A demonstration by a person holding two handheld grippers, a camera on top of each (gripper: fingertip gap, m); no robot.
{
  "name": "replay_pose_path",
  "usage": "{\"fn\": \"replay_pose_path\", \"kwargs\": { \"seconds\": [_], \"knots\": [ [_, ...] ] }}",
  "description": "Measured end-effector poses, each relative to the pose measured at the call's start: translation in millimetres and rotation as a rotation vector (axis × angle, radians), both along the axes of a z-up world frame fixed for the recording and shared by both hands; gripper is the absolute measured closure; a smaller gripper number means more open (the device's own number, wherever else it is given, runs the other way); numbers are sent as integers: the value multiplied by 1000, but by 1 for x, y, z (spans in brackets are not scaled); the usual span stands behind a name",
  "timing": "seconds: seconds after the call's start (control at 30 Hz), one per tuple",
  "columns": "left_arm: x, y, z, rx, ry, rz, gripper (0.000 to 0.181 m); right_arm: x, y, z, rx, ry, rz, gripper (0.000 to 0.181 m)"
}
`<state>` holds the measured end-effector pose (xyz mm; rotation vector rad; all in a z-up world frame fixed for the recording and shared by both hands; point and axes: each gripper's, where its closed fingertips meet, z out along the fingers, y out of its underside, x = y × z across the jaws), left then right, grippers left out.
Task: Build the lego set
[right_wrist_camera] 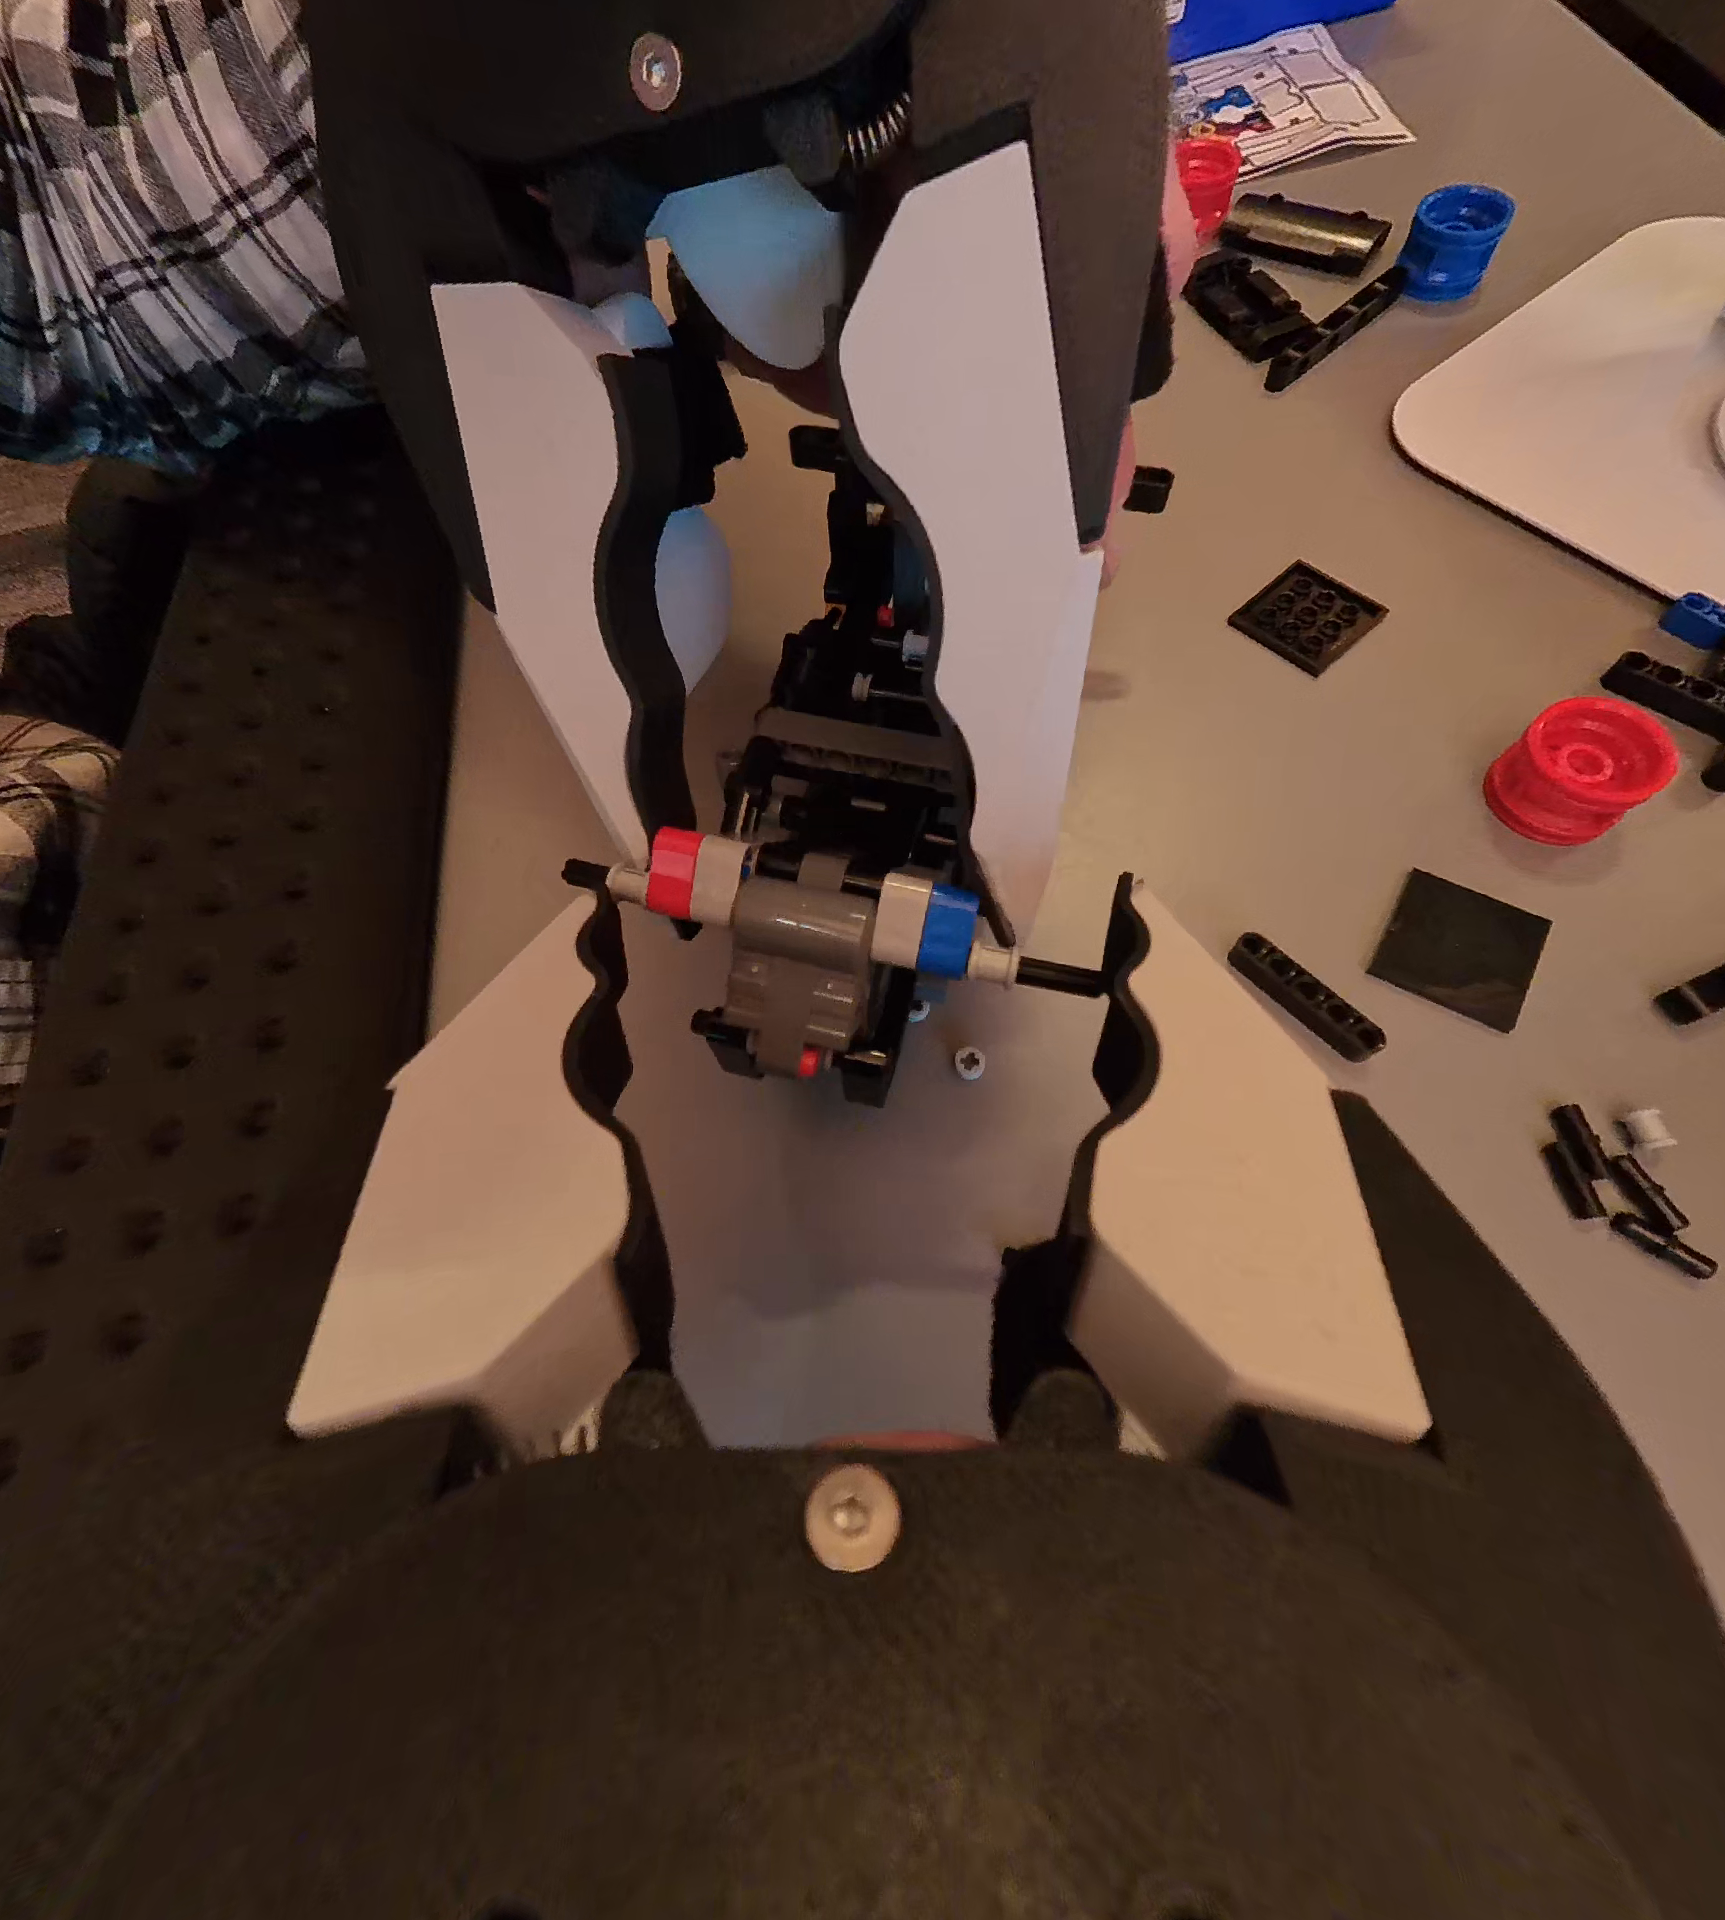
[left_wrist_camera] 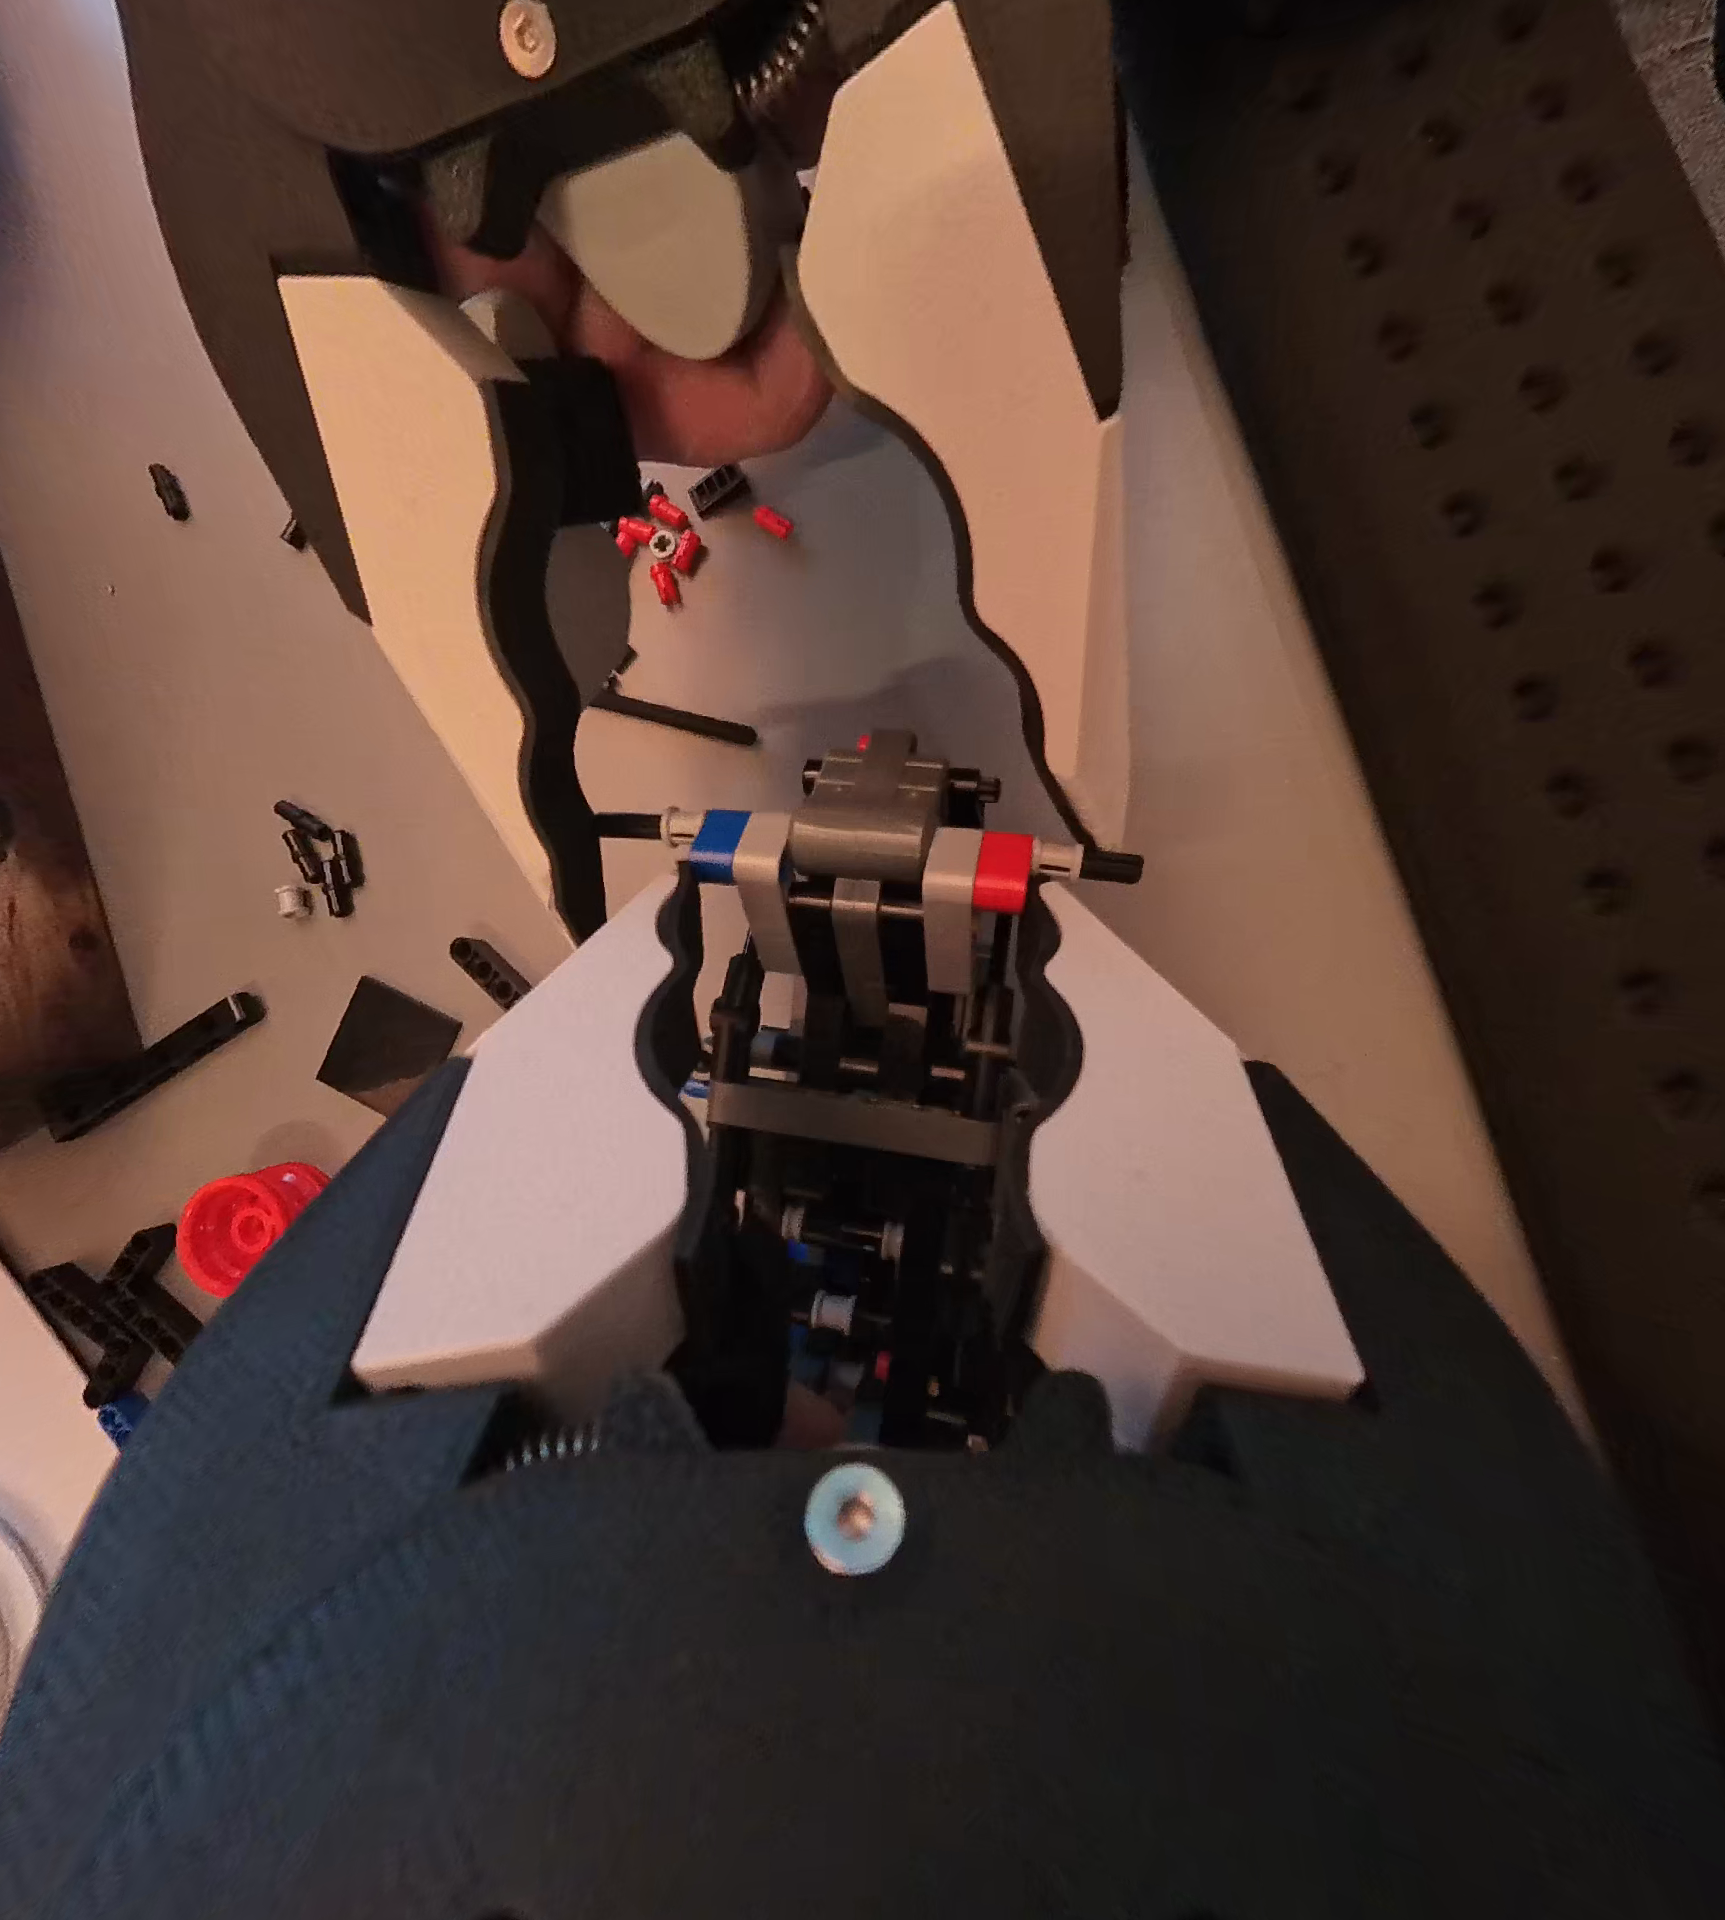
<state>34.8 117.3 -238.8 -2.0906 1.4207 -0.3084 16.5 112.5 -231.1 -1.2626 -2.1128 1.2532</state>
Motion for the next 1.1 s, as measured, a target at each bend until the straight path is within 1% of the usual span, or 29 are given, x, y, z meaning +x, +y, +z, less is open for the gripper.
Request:
{"fn": "replay_pose_path", "kwargs": {
  "seconds": [0.07,0.13,0.23,0.37,0.63,0.77,0.93,1.0,1.1],
  "knots": [
    [-1,0,0,-1,3,11,121,0,1,1,2,9,-4,89],
    [-4,0,0,4,11,29,114,0,0,0,3,13,-1,89],
    [-12,-2,-3,1,59,51,105,4,3,-2,-2,8,4,94],
    [-17,-7,-1,4,63,55,107,9,7,1,-22,23,2,97],
    [-35,-16,-12,23,203,101,106,15,7,-15,10,-14,23,99],
    [-40,-19,-25,32,250,118,105,15,0,-20,24,-29,46,103],
    [-46,-18,-25,60,268,141,108,16,-9,-24,42,-34,83,116],
    [-51,-17,-25,75,281,156,108,16,-14,-26,53,-33,99,117],
    [-57,-19,-25,96,304,163,108,14,-19,-29,70,-28,109,115]
  ]
}}
